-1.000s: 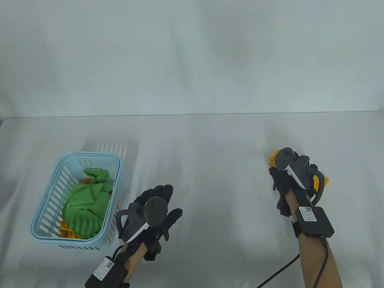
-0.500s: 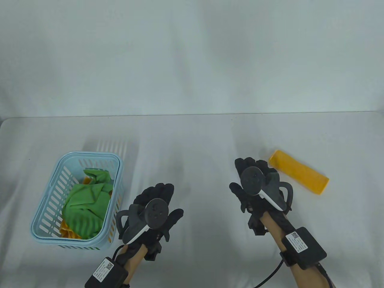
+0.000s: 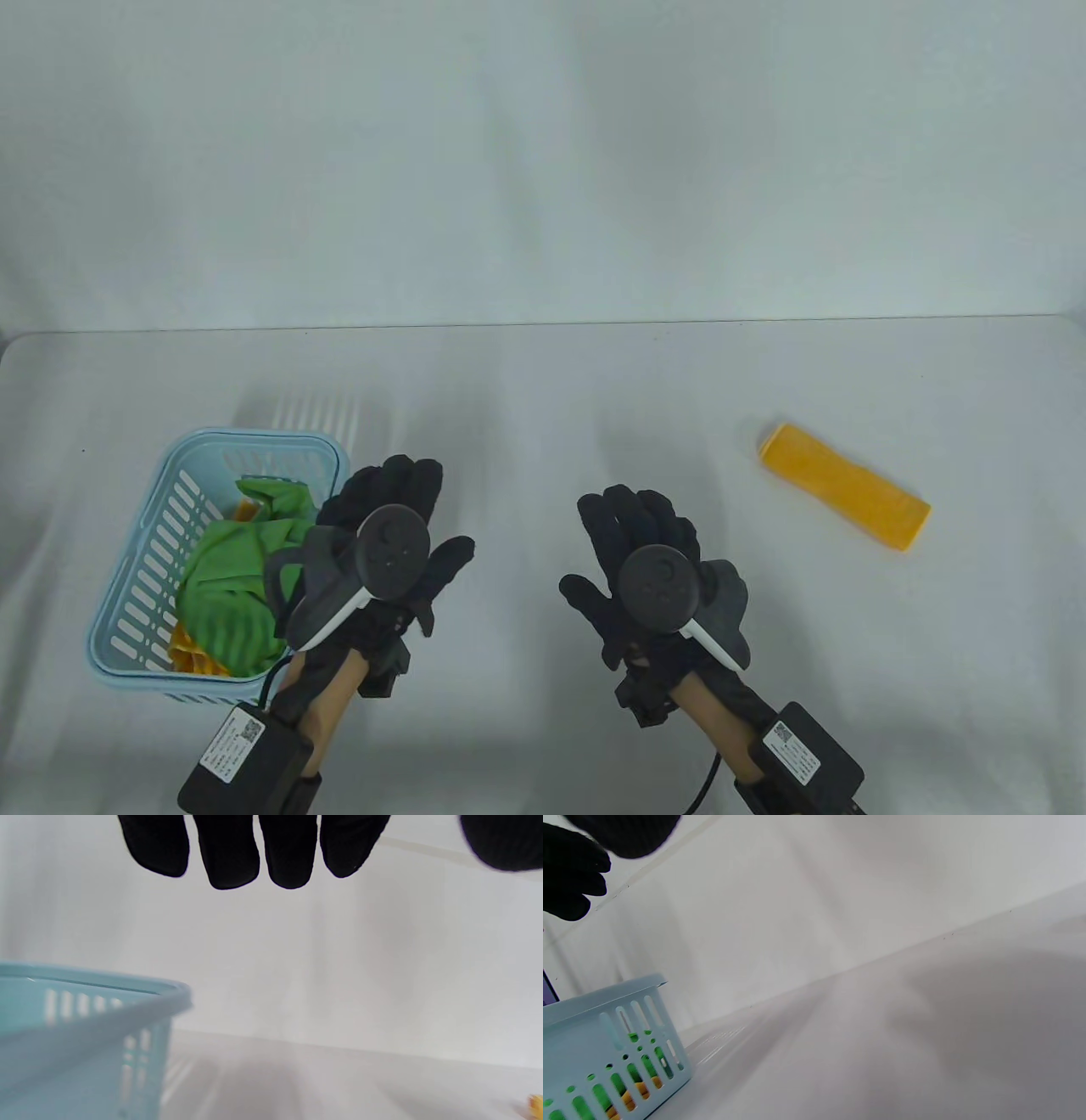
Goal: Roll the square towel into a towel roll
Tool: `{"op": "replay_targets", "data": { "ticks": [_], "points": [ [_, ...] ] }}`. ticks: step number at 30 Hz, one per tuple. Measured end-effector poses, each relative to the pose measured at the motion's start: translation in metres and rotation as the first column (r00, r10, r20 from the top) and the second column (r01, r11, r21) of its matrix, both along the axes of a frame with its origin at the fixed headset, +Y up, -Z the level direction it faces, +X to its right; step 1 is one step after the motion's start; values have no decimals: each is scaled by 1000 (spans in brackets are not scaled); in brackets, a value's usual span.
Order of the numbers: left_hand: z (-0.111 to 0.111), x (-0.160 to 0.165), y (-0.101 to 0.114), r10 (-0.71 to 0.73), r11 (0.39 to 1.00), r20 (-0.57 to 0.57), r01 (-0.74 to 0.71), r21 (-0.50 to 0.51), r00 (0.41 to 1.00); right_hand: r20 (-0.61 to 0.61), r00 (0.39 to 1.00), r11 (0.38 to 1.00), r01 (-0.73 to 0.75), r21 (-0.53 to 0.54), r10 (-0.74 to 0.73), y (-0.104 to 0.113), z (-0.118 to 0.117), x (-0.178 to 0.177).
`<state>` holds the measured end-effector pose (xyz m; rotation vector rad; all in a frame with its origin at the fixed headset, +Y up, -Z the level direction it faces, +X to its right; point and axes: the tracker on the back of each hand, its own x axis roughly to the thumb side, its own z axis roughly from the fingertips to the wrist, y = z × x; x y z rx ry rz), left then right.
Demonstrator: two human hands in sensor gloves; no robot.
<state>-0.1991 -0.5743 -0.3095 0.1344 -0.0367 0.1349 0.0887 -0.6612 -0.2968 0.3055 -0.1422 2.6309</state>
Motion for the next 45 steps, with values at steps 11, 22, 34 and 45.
{"op": "replay_targets", "data": {
  "ticks": [11, 22, 34, 45],
  "points": [
    [-54, -95, -9, -132, 972, -276, 71, -223, 952, 8, 1000, 1000, 12, -25, -11, -2, 1, 6],
    [-84, -133, -98, -360, 739, -280, 90, -667, 890, 3, 1000, 999, 0, -54, 0, -4, 0, 6],
    [-92, -131, -133, -466, 699, -227, 198, -687, 855, 11, 1000, 997, 4, -73, -3, -5, -2, 8],
    [-92, -137, -119, -445, 796, -324, 203, -570, 835, 15, 1000, 996, 12, -85, -11, -5, -3, 7]
  ]
}}
